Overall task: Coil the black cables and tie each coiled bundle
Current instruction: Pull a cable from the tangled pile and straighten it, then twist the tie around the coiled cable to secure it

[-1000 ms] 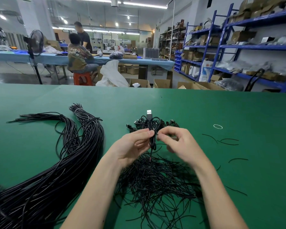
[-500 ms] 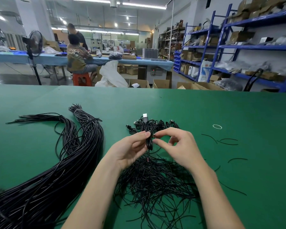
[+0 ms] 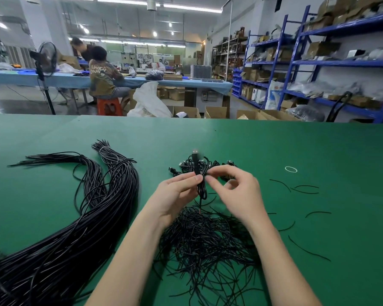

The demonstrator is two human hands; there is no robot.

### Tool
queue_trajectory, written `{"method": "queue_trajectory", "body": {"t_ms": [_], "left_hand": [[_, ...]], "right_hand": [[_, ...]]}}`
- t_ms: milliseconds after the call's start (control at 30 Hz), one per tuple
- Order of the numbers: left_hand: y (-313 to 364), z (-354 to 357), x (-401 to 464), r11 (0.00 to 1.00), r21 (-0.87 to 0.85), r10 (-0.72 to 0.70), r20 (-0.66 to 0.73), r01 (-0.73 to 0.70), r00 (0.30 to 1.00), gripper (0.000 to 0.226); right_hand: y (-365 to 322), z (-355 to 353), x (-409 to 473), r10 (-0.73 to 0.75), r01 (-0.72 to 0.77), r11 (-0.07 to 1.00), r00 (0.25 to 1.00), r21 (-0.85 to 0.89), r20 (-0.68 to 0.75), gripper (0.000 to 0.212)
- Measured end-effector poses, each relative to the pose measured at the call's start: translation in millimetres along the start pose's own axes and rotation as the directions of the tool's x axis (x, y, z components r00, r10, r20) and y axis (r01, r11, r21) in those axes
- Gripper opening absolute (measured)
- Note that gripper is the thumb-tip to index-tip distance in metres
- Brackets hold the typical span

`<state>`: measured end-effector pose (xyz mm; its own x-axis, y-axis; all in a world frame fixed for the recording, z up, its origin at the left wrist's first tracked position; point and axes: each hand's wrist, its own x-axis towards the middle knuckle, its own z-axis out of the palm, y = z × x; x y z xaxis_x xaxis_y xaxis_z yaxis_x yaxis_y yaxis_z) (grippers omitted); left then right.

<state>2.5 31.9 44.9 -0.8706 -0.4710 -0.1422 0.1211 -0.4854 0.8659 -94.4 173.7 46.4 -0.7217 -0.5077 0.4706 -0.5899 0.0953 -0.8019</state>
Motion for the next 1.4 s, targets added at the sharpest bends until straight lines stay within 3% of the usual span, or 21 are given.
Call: {"method": "queue_trajectory", "body": {"t_ms": [100,233,500,600,633,700,733,767,800,833,900,933,1000,1100,1200,1267,1333,1400], "left_hand": [[1,1,0,0.999,-0.023,-0.031,-0.004,0.031,1.000,0.053],[-1,0,0,0.996,-0.037,-0.077,-0.003,0.077,0.997,0.051],[-5,-1,-1,0.995,0.011,-0.104,0.014,0.104,0.994,0.048],[-5,0,0,0.999,0.016,-0.035,0.045,0.034,0.998,0.053],[-6,1,0,1.000,0.007,0.009,0.066,-0.009,0.998,0.053],[-7,4,1,0.993,0.010,0.118,0.076,-0.119,0.990,0.050],[-6,6,1,0.986,0.018,0.166,0.062,-0.168,0.984,0.047],[-6,6,1,0.980,0.022,0.197,0.046,-0.199,0.979,0.044],[-6,5,2,0.977,0.022,0.210,0.036,-0.210,0.977,0.043],[-5,4,3,0.978,0.019,0.207,0.028,-0.207,0.978,0.046],[-7,1,3,0.985,-0.005,0.171,-0.002,-0.171,0.985,0.053],[-8,0,4,0.988,-0.029,0.149,-0.020,-0.149,0.989,0.055],[-10,0,3,0.990,-0.075,0.117,-0.040,-0.119,0.992,0.055],[-8,-1,4,0.984,-0.145,0.097,-0.056,-0.105,0.994,0.054],[-10,-1,3,0.984,-0.155,0.082,-0.064,-0.091,0.995,0.048],[-11,2,2,0.985,-0.147,0.085,-0.055,-0.092,0.995,0.047],[-11,3,3,0.986,-0.120,0.113,-0.056,-0.119,0.992,0.047],[-9,4,4,0.984,-0.075,0.155,-0.055,-0.159,0.986,0.045]], "right_hand": [[5,-7,0,-0.224,0.230,0.962,0.973,-0.148,0.052,0.019],[11,-12,-2,-0.271,0.278,0.934,0.961,-0.225,0.059,0.017],[16,-11,-3,-0.212,0.211,0.977,0.976,0.035,0.056,0.004],[11,-5,-4,0.028,-0.036,0.988,0.998,0.148,0.056,0.011],[7,-3,-3,0.174,-0.200,0.935,0.978,0.292,0.111,0.012],[2,1,-2,0.403,-0.528,0.639,0.849,0.560,0.340,0.016],[-1,3,-3,0.449,-0.626,0.454,0.775,0.634,0.445,0.015],[-2,5,-3,0.461,-0.663,0.334,0.735,0.670,0.497,0.014],[-2,7,-3,0.465,-0.668,0.308,0.727,0.677,0.505,0.013],[-2,9,-3,0.473,-0.645,0.390,0.753,0.657,0.458,0.013],[-2,11,-4,0.431,-0.465,0.729,0.882,0.502,0.192,0.009],[0,13,-3,0.341,-0.331,0.872,0.939,0.360,0.036,0.005],[5,14,-2,0.065,-0.053,0.994,0.989,0.096,-0.130,0.004],[10,15,-4,-0.178,0.171,0.983,0.978,-0.072,-0.104,0.009],[9,16,-6,-0.202,0.186,0.973,0.973,-0.134,-0.115,0.005],[8,18,-6,-0.120,0.110,0.990,0.985,-0.087,-0.122,0.007],[4,21,-5,0.081,-0.073,0.993,0.993,0.096,-0.086,0.014],[-4,21,-2,0.329,-0.315,0.866,0.944,0.389,0.031,0.014]]}}
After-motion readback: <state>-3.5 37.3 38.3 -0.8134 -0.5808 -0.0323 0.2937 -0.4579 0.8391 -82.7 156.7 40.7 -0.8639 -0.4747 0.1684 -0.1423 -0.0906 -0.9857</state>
